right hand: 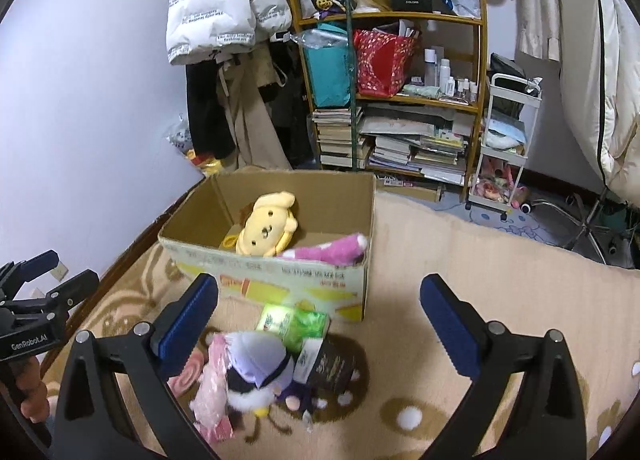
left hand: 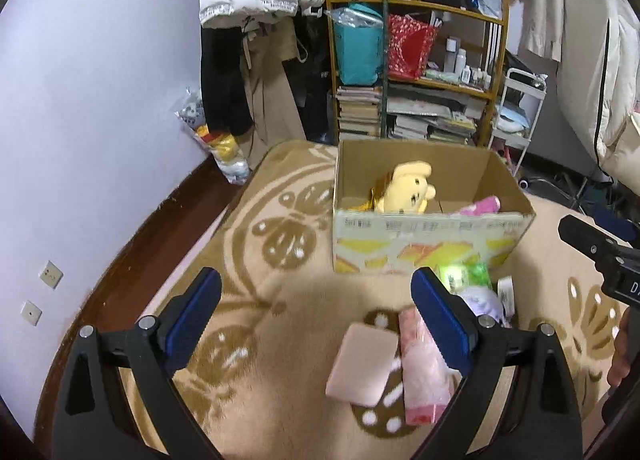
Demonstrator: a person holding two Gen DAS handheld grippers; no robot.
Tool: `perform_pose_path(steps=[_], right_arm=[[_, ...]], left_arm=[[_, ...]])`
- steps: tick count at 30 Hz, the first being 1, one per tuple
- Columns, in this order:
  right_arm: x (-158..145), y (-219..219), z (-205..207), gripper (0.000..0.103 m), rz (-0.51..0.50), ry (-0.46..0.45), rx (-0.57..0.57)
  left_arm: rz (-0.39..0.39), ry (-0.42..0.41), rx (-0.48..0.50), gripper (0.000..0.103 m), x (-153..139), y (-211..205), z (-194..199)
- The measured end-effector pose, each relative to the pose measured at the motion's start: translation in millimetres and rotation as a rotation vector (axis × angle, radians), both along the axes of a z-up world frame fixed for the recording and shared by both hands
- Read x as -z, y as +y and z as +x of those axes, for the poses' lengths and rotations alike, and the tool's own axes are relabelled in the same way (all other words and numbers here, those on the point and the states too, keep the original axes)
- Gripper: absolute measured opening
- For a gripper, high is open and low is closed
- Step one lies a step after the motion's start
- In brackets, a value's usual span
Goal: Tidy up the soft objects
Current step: 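Move the left tool toward the pink roll cushion while the right tool grasps the black tissue pack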
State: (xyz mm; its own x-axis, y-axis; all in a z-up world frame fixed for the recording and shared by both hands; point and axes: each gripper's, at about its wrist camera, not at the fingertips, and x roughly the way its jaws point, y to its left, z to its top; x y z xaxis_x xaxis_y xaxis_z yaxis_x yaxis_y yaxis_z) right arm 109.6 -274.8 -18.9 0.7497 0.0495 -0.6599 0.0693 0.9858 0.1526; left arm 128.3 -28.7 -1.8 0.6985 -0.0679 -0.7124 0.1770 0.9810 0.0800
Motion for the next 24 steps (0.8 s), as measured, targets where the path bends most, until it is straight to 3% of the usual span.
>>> perform_pose_path(steps=[10,24], right_arm=[[27.4,10.8,-11.9,0.103,-0.014,0.058,-0.013],[68.2,10.8,1.0,0.103,-0.024,0.153,0.022]], left_arm=[[0.022,0.050,0.033,0.095,35.4,-7.4,-22.6],[0.067,0.136,0.035,0.095,81.6,-10.2,-18.1]])
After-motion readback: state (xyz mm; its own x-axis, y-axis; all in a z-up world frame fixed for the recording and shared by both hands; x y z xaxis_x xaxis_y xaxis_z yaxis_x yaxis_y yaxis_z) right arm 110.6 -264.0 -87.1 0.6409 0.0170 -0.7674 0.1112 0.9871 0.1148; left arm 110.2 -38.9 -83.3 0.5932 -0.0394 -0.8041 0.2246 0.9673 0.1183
